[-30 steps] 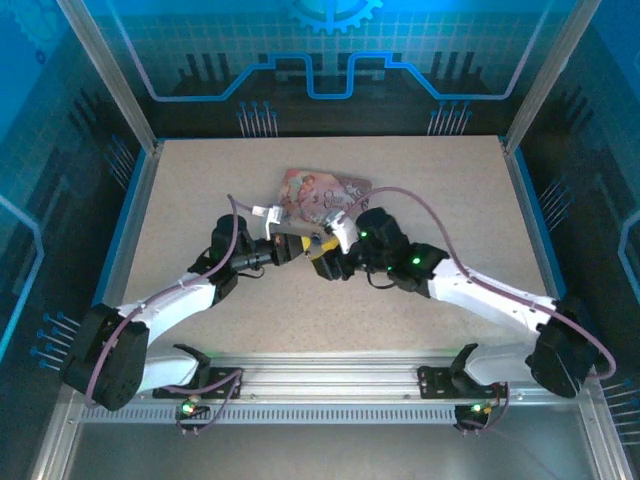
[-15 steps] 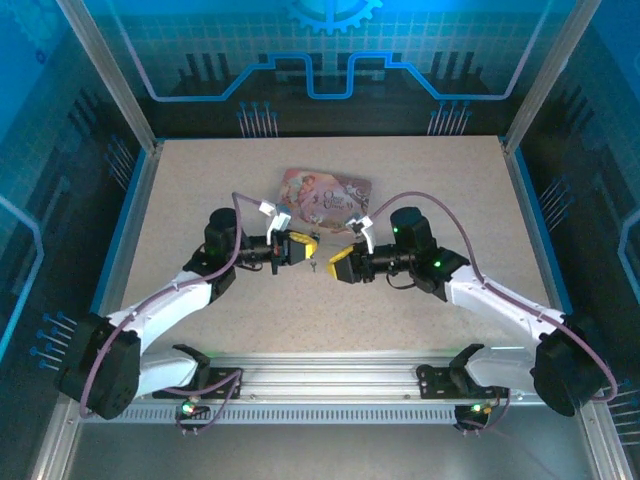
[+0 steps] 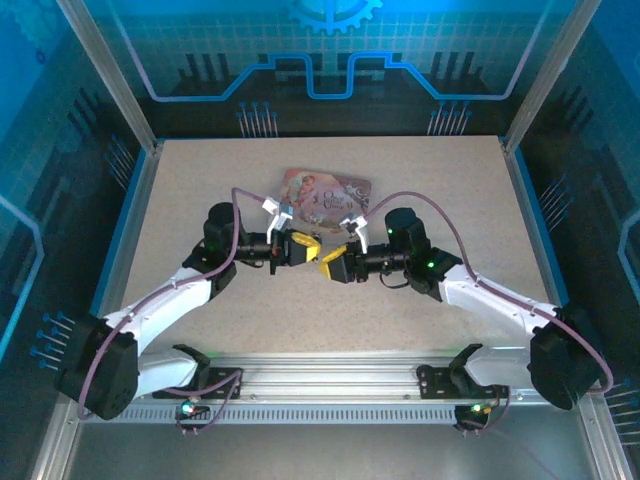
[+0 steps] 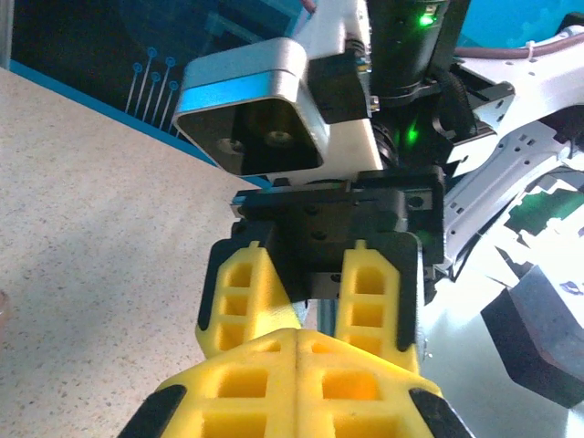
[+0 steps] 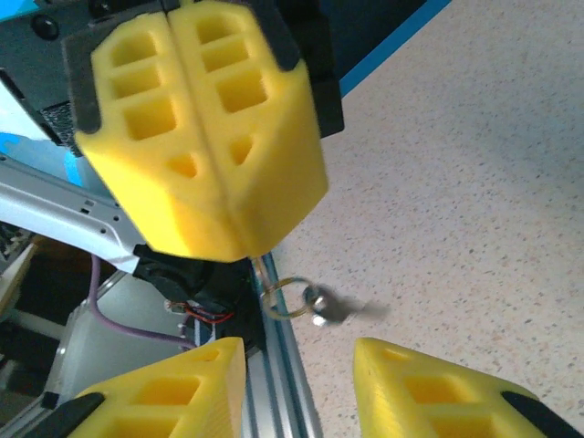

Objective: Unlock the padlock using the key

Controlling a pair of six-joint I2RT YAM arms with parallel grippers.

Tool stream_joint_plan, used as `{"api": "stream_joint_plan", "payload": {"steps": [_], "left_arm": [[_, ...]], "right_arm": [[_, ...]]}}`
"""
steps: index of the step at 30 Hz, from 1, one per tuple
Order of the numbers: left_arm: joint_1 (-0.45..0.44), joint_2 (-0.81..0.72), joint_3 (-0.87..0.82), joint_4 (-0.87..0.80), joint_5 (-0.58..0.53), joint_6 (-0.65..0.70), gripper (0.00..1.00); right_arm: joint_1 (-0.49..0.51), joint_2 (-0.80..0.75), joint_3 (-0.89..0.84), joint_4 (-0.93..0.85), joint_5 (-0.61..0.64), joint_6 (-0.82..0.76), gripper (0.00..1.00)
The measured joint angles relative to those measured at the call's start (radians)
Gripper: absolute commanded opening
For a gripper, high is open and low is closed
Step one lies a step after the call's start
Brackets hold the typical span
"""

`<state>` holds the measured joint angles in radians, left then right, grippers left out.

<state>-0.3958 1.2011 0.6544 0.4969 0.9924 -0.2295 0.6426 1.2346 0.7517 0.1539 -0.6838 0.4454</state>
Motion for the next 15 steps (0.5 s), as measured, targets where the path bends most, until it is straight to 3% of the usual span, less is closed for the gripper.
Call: {"api": "stream_joint_plan", "payload": {"steps": [10,13,15], "left_arm": [[-0.006,0.023,0.013,-0.005,0.027,-0.025,0.0],[-0.006,0.03,0.013,-0.001,0.027,-0.042,0.0],[-0.006,0.032,0.013,0.007,0.027,-0.06,0.0]], "right_arm": [[0.009,0.0,0.0,0.069,0.014,0.023,0.34],[0.014,0.007,0.0,0.083,0.009,0.026,0.28],[0.017,0.019,0.0,0.097,0.002,0.025,0.19]]}}
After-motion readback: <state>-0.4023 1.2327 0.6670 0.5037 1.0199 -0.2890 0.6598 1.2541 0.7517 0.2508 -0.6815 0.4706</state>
